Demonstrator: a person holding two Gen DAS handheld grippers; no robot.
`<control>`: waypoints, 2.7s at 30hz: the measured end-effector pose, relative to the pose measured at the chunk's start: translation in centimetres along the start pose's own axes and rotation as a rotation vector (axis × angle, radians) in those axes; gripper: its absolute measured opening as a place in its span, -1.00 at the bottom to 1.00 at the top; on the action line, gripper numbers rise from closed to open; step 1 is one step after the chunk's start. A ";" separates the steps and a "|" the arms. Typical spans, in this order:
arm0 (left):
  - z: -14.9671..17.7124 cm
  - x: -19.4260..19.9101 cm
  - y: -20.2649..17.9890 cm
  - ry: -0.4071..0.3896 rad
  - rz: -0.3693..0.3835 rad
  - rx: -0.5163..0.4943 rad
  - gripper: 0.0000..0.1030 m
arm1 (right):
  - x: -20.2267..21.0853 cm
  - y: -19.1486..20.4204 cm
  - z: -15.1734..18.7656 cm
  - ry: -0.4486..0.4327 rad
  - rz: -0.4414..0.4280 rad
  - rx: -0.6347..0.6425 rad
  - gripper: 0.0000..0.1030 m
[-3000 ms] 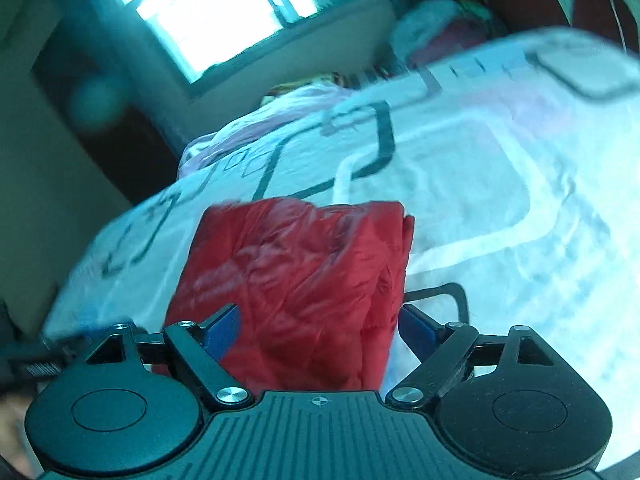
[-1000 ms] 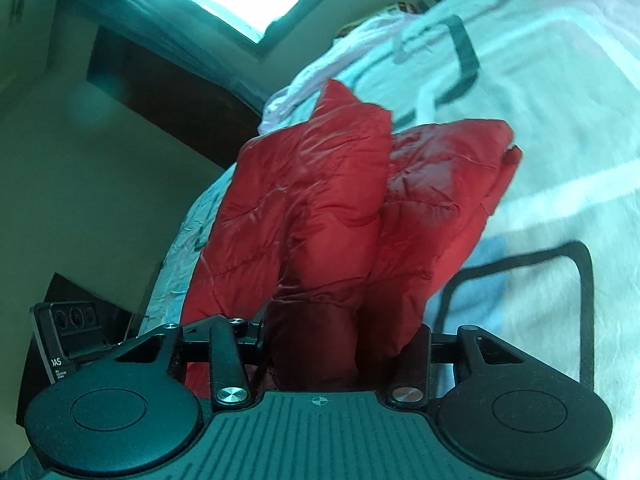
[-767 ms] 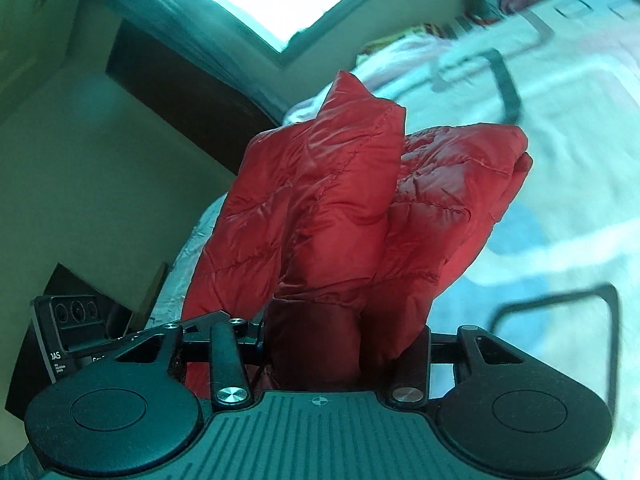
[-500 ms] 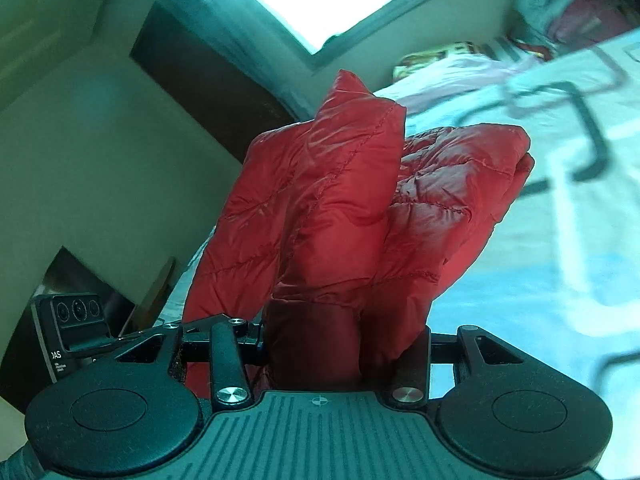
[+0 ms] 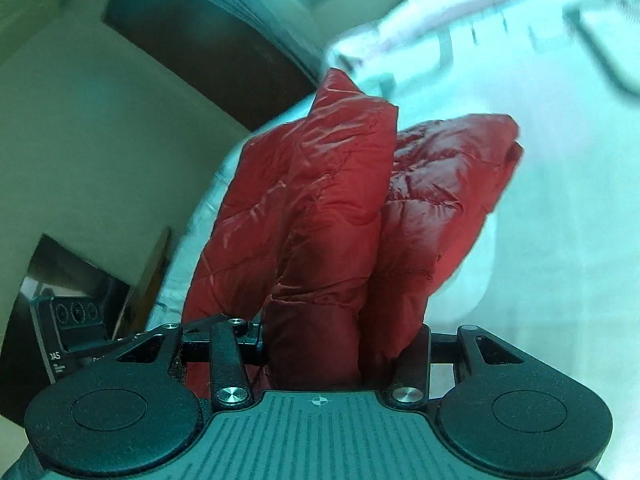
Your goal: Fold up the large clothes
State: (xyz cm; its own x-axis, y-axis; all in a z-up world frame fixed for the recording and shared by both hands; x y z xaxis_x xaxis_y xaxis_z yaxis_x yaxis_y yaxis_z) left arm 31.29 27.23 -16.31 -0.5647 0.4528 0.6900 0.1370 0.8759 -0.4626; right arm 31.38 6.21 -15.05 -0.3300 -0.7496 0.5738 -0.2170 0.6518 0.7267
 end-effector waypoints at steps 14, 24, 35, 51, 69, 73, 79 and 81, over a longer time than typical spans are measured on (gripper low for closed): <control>-2.5 4.8 3.8 -0.141 -0.077 -0.063 0.52 | 6.9 -0.6 -2.1 -0.186 0.206 0.044 0.31; -10.3 -4.2 -3.6 -0.072 -0.055 -0.352 0.09 | -1.1 3.1 -7.0 -0.116 0.312 0.293 -0.59; -7.5 -8.8 -2.5 0.036 -0.096 -0.533 0.08 | -3.1 -4.2 -3.1 -0.064 0.361 0.176 -0.59; 0.8 3.5 -8.7 -0.137 -0.043 -0.592 0.04 | 6.3 5.6 3.6 -0.130 0.238 0.314 -0.58; 9.4 3.9 -4.9 -0.089 -0.224 -0.442 0.05 | 2.4 1.2 12.6 0.023 0.252 0.300 -0.59; 9.0 5.1 -5.6 -0.099 -0.241 -0.426 0.02 | 3.3 2.0 12.0 0.020 0.250 0.311 -0.58; 6.0 7.4 -7.6 -0.229 -0.235 -0.429 0.00 | 7.4 5.9 7.7 -0.201 0.233 0.382 -0.58; 4.6 6.2 -7.4 -0.240 -0.254 -0.429 0.00 | 6.7 5.8 5.6 -0.239 0.250 0.382 -0.58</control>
State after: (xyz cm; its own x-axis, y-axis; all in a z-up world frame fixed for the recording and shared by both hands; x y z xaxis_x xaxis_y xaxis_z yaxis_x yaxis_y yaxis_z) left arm 23.09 22.73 -11.16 -0.7862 0.2117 0.5806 0.2630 0.9648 0.0044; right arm 22.74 5.67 -9.11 -0.6058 -0.5468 0.5779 -0.4096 0.8371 0.3627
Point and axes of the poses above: each gripper's, at about its wrist camera, not at the fingertips, and x roughly against the way its jaws point, y to its left, z to its underside, the point moved 6 cm from there along -x, roughly the way its jaws point, and after that the axes turned 1 degree about -z, right-handed, at the moved point
